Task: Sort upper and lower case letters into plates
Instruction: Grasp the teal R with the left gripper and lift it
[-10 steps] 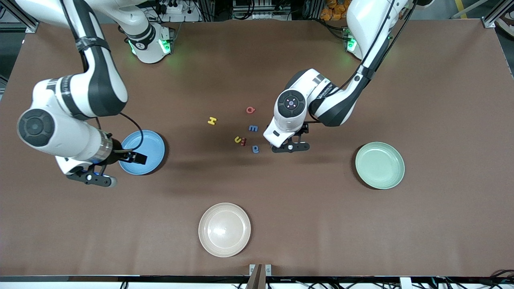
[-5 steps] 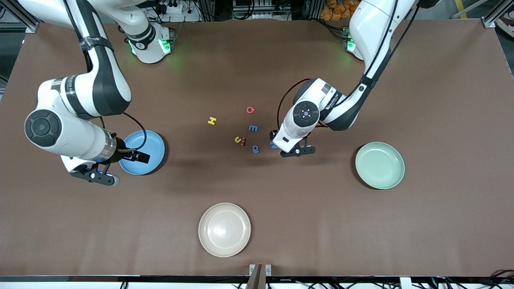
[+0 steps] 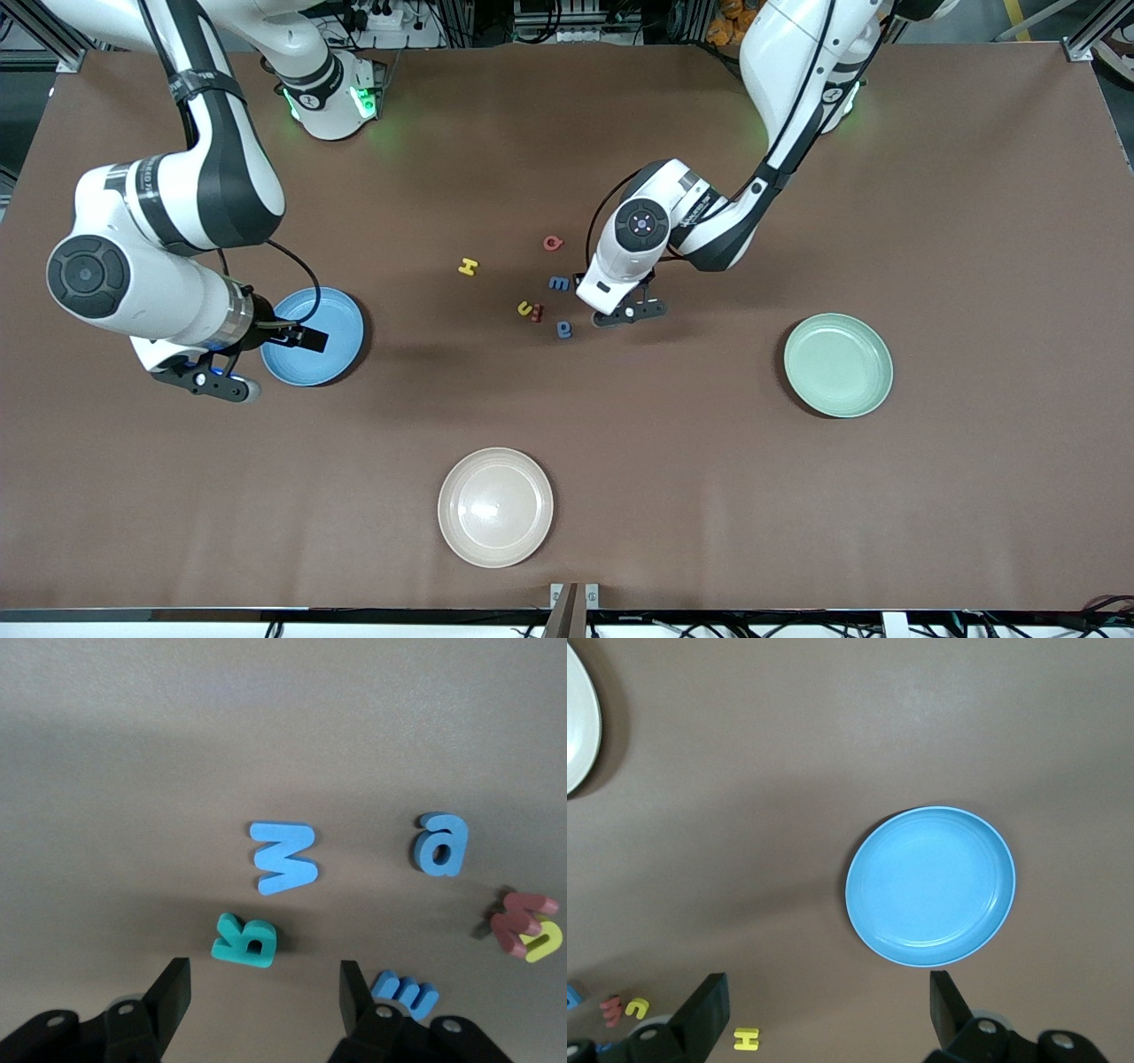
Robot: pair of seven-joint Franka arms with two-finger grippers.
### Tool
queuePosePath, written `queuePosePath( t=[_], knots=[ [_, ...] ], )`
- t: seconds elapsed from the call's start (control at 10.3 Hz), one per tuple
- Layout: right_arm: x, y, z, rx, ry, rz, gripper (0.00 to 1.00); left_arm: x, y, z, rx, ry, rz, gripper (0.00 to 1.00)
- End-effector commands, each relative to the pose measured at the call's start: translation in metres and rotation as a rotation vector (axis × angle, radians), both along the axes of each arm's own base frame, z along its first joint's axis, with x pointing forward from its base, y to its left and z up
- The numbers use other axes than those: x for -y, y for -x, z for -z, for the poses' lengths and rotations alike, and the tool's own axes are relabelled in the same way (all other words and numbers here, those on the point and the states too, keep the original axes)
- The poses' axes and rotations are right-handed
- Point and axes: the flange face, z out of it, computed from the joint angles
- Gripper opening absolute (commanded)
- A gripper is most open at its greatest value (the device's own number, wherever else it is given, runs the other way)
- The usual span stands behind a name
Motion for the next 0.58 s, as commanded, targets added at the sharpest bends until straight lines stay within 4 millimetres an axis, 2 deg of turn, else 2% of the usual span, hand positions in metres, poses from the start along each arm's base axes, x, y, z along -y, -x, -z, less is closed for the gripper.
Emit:
queuePosePath(
  t=[0.0, 0.19, 0.39, 0.48],
  knots=[
    [-0.01, 0.007, -0.002, 0.016, -0.006, 0.021, 1.0, -0.005, 0.0, 0.008, 0.038, -0.028, 0.018, 0.75],
    [-0.034, 0.003, -0.013, 0.057, -0.029, 0.081, 1.0, -0.005, 0.001, 0.019, 0.044, -0.044, 0.038, 0.68],
    [-0.046, 0.001, -0.009, 0.079, -0.038, 0.114, 1.0, -0.001, 0.004, 0.026, 0.065, -0.055, 0.003, 0.64],
    [-0.066, 0.004, -0.001, 0.079, -0.022, 0.125, 1.0, 0.005, 0.012, 0.032, 0.066, -0.065, 0.014, 0.65]
  ],
)
